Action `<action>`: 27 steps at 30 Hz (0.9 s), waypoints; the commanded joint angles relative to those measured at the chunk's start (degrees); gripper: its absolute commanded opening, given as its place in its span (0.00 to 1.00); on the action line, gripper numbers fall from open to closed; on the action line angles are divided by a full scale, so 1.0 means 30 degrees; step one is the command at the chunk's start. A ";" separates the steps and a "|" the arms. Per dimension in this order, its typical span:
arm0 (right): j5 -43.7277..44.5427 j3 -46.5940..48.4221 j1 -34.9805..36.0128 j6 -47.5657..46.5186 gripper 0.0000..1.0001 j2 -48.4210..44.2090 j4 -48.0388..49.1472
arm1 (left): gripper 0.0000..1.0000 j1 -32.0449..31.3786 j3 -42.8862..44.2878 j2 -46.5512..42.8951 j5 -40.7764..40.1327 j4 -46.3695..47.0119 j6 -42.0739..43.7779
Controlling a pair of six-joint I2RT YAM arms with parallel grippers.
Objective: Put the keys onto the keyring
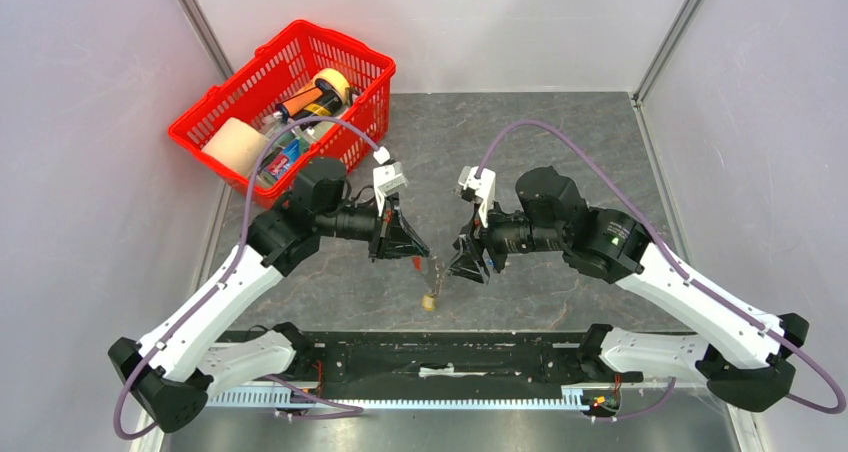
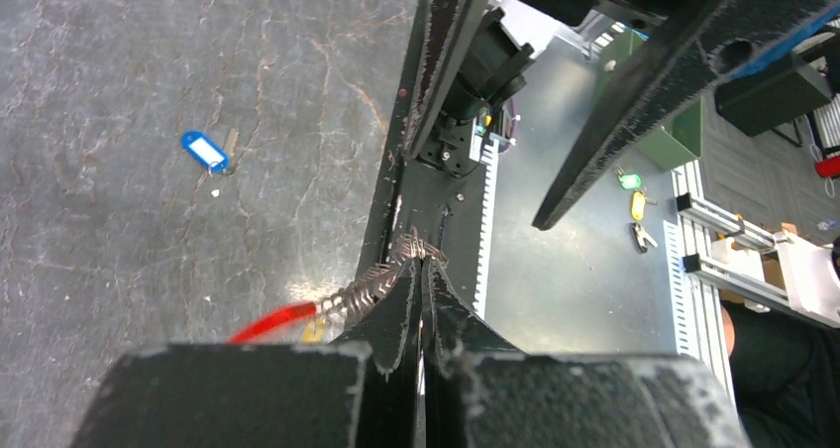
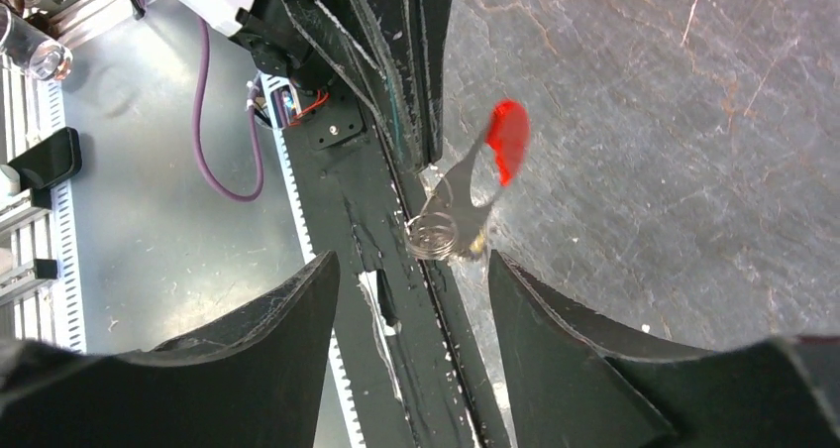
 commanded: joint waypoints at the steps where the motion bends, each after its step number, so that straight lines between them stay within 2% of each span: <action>1: -0.0159 0.0630 0.0288 -0.0802 0.63 -0.0250 0.1896 | 0.02 -0.0100 0.0869 -0.0904 0.1904 0.0384 0.0549; 16: -0.2188 0.0970 0.1075 -0.0329 0.54 -0.0202 0.3689 | 0.02 -0.0130 0.0641 -0.2429 0.3266 0.2153 -0.0604; 27: -0.2109 0.0850 0.1805 -0.0100 0.38 0.0093 0.4391 | 0.02 -0.0129 0.0493 -0.2845 0.3560 0.2918 -0.1075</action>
